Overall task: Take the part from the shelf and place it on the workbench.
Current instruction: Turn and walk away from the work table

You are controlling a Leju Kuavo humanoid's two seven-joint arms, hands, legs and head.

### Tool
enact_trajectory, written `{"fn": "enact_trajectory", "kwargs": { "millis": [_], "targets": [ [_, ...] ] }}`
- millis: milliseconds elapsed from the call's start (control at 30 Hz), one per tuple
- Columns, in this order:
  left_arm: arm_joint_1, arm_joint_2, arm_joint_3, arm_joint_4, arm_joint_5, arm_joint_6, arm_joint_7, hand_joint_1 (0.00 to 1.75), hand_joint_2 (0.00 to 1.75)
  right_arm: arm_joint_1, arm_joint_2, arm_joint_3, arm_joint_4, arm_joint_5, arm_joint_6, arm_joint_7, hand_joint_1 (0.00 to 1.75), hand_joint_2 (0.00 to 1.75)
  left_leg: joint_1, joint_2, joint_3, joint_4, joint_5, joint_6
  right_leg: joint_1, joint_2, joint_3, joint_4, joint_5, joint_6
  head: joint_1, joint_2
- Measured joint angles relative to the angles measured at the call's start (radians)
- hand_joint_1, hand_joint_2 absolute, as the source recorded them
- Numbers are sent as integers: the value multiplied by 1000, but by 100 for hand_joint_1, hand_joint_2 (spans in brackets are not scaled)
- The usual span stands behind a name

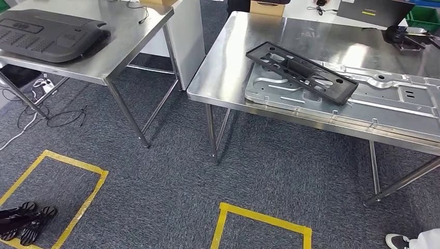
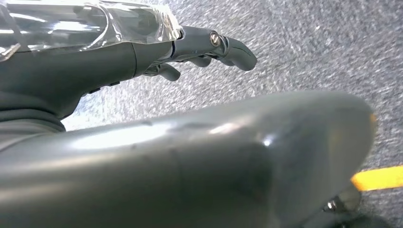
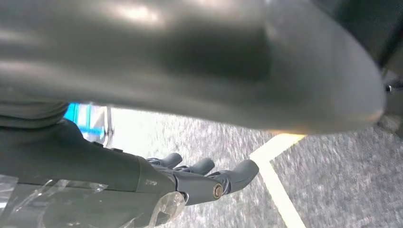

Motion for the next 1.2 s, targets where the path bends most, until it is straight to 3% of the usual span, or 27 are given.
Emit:
{"fn": "enact_trajectory", "kwargs": {
  "millis": [67, 100, 133, 167, 200, 267, 300, 333, 400, 433, 500, 567, 600, 633, 667, 700, 733, 767, 800, 867, 933, 1000, 1067, 1133, 1167, 1200],
  "targets": [
    [-3, -1, 0, 0, -1, -1, 0, 0, 0, 1, 0, 0, 1, -1, -4, -2, 0, 0, 4, 40, -66, 139, -67, -13, 1, -29, 1, 0, -2, -5, -4, 0],
    [-4, -1, 0, 0, -1, -1, 0, 0, 0, 1, 0, 0, 1, -2, -6, -3, 0, 0, 8, 47, -98, 204, -90, -17, 2, -43, 1, 0, -3, -5, -4, 0],
    [-3, -1, 0, 0, -1, -2, 1, 0, 0, 1, 0, 0, 1, -3, -7, -3, 0, 0, 10, 50, -115, 237, -95, -20, 2, -56, 1, 0, -5, -5, -4, 0],
    [-1, -1, 0, 0, -1, -2, 1, 0, 0, 0, 0, 0, 2, -3, -7, -3, 0, 0, 13, 54, -111, 230, -82, -22, 2, -68, 3, 0, -6, -4, -4, 0],
    [0, -1, 0, 0, -1, -2, 2, 0, 0, 0, 0, 0, 2, -4, -8, -3, 0, 0, 14, 61, -86, 179, -52, -21, 1, -79, 5, 0, -8, -3, -4, 0],
    [-3, -1, 0, 0, -1, -2, 2, 0, 0, -1, 0, 0, 2, -5, -8, -3, 0, 0, 10, 98, -8, 25, 12, -15, 3, -98, 13, 1, -14, 5, -4, 0],
    [-6, -1, 0, 0, -1, -2, 2, 0, 0, -2, 0, 0, 2, -5, -8, -3, 0, 0, 5, 114, 20, -31, 30, -9, 5, -107, 16, 1, -17, 9, -3, 0],
    [-8, -1, 0, 0, -1, -1, 2, 0, 0, -3, 0, 0, 2, -5, -8, -3, 0, 0, 0, 123, 32, -61, 36, -3, 6, -115, 18, 1, -19, 15, -3, 0],
    [-8, -2, 0, 0, -1, -1, 2, 0, 0, -7, 1, 0, 2, -6, -9, -3, 0, 0, -7, 110, 31, -69, 36, 9, 7, -130, 23, -3, -21, 26, -2, 0],
    [-6, -3, 0, 0, -1, -1, 3, 0, 0, -9, 1, 0, 2, -6, -9, -3, 0, 0, -6, 101, 32, -73, 39, 15, 5, -126, 25, -2, -25, 31, -2, 0],
    [-5, -4, 0, 0, 0, -1, 4, 0, 0, -11, 0, 0, 2, -6, -9, -3, 0, 0, 0, 83, 37, -83, 46, 29, 3, -89, 7, 44, -58, 39, -1, 0],
    [-8, -6, 0, 0, 0, -1, 5, 0, 0, -9, 0, 0, 3, -7, -9, -3, 0, 0, 1, 64, 39, -86, 49, 38, 2, -47, -56, 176, -126, 41, 1, 0],
    [-10, -7, 0, 0, 0, -1, 5, 0, 0, -8, 0, 0, 4, -7, -9, -3, 0, 0, 0, 52, 39, -86, 48, 40, 3, -39, -92, 247, -153, 41, 2, 0],
    [-9, -8, 0, 0, -1, -1, 5, 0, 0, -8, 0, 0, 5, -8, -10, -3, 0, 0, -1, 40, 40, -85, 48, 41, 4, -37, -118, 292, -162, 42, 2, 0],
    [-9, -9, 0, 0, -1, -1, 6, 0, 0, -8, -1, 0, 5, -8, -10, -2, 0, 0, -1, 27, 41, -85, 48, 41, 4, -36, -125, 296, -148, 43, 2, 0],
    [-8, -9, 0, 0, -1, -1, 6, 0, 0, -8, -1, 0, 5, -8, -11, -2, 0, 0, 0, 13, 43, -83, 47, 40, 3, -33, -112, 259, -115, 43, 2, 0],
    [-8, -9, 0, 0, -1, -1, 7, 0, 0, -8, -1, 0, 6, -9, -12, -2, 0, 0, 1, -1, 44, -81, 45, 37, 1, -20, -84, 190, -72, 43, 2, 0],
    [-8, -9, 0, 0, -1, -1, 8, 0, 0, -7, -1, 0, 6, -9, -12, -2, 0, 0, 1, -15, 43, -77, 43, 34, -3, 8, -54, 118, -39, 43, 2, 0],
    [-10, -9, 0, 0, -1, -1, 10, 0, 0, -6, -1, 0, 6, -10, -12, -2, 0, 0, 1, -28, 40, -71, 40, 29, -6, 32, -30, 61, -17, 42, 2, 0],
    [-11, -10, 0, 0, -1, -1, 12, 0, 0, -5, -1, 1, 7, -10, -12, -2, 0, 0, 0, -49, 30, -65, 40, 17, -7, 56, -15, 20, -11, 34, 2, 0],
    [-8, -10, 0, 0, -2, -1, 14, 0, 0, -8, -1, 1, 7, -10, -12, -2, 0, 0, 5, -60, 23, -63, 41, 7, -4, 31, -15, 18, -8, 21, 2, 0],
    [-7, -10, 0, 0, -3, -1, 15, 0, 0, -9, -1, 1, 7, -11, -12, -1, 0, 0, 6, -24, 3, -22, 17, -2, -5, 5, -12, 16, -6, 7, -1, 0],
    [-9, -11, 0, 0, -5, 0, 16, 0, 0, -8, -1, 1, 7, -12, -12, -1, 0, 0, 6, 30, -58, 105, -45, -13, -4, -22, -11, 15, -8, -2, -5, 0],
    [-11, -11, 0, 0, -5, 0, 16, 0, 0, -7, -1, 1, 7, -12, -12, 1, 0, 0, 10, 49, -124, 234, -91, -20, -2, -51, -10, 15, -11, -4, -6, 0],
    [-10, -11, 0, 0, -4, 0, 16, 0, 0, -7, -1, 1, 7, -13, -12, 2, 0, 0, 12, 52, -132, 250, -88, -21, -2, -64, -9, 15, -13, -5, -6, 0],
    [-8, -11, 0, 0, -4, 0, 16, 0, 0, -7, -1, 1, 7, -13, -12, 2, 0, 0, 13, 56, -118, 221, -66, -21, -2, -76, -6, 15, -15, -4, -6, 0]
  ]
}}
